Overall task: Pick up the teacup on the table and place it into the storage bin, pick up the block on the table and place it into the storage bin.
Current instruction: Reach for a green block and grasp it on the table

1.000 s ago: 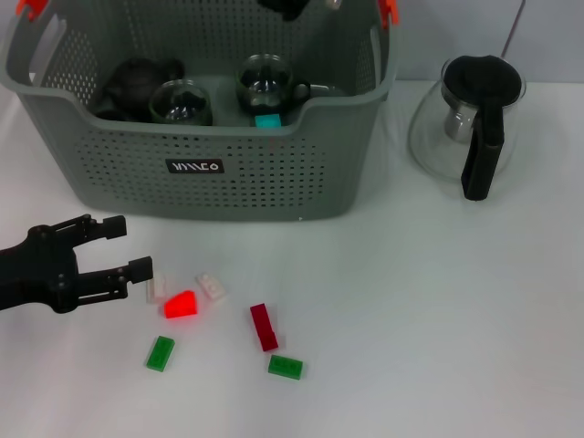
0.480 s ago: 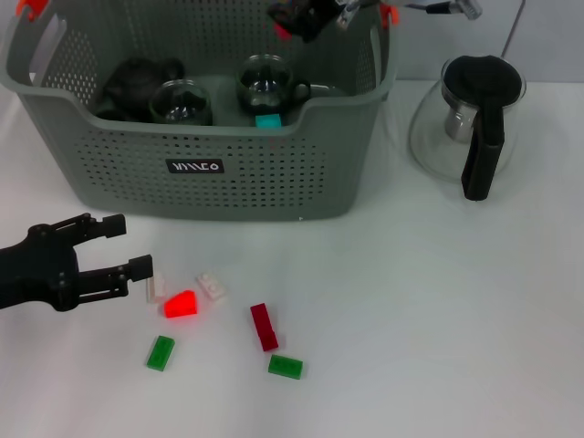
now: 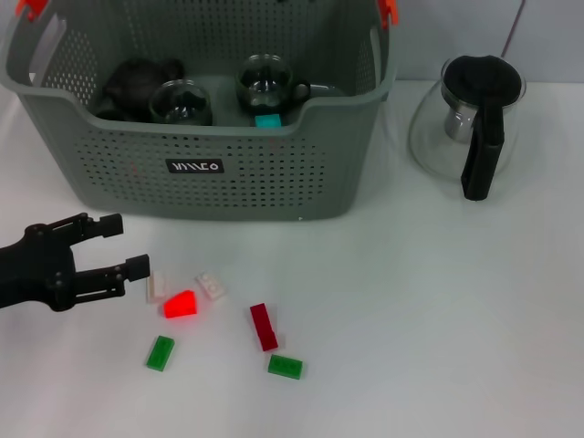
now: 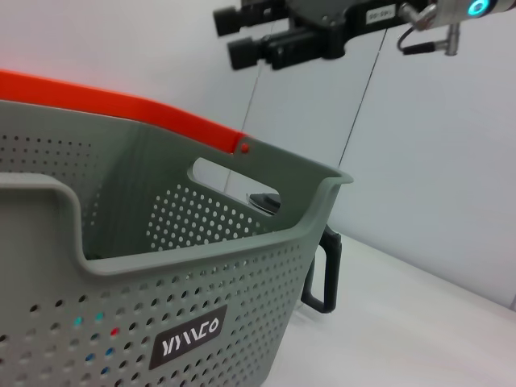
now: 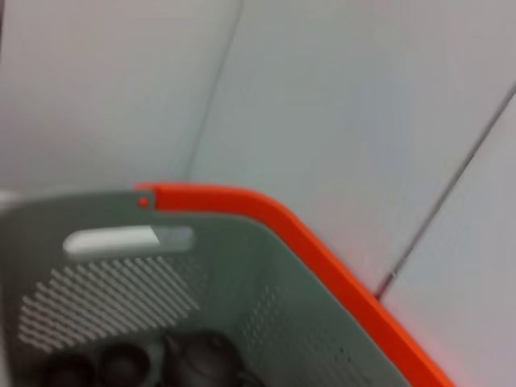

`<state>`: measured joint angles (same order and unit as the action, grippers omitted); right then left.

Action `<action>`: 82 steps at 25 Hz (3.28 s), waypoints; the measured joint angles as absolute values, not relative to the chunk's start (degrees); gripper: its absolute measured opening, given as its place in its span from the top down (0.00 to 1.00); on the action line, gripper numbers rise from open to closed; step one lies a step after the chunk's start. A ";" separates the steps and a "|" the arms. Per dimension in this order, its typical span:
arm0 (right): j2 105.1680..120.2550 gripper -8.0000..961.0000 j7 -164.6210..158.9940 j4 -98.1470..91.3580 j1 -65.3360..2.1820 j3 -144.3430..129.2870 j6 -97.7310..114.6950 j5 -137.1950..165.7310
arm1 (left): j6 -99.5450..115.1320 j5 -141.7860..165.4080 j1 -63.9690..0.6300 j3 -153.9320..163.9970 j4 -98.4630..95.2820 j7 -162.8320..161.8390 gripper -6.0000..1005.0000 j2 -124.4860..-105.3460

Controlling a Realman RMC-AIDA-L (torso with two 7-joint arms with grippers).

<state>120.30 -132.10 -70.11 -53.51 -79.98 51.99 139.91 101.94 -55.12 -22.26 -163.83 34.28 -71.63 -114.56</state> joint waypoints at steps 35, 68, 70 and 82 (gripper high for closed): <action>120.18 0.03 -134.30 -86.69 -40.66 -77.39 96.58 127.99 | 104.52 -54.58 -20.61 -162.95 34.28 -71.44 0.14 -113.75; 120.25 0.03 -139.85 -82.30 -42.05 -76.81 98.35 125.77 | 104.07 -54.58 -21.74 -162.16 34.28 -71.18 0.14 -114.55; 120.24 0.03 -139.85 -82.21 -42.08 -76.71 98.29 125.77 | 104.24 -54.57 -21.81 -162.16 34.28 -71.18 0.14 -114.44; 120.18 0.03 -139.84 -82.09 -42.10 -75.76 98.66 125.98 | 104.02 -54.58 -21.82 -161.62 35.37 -71.15 0.14 -114.36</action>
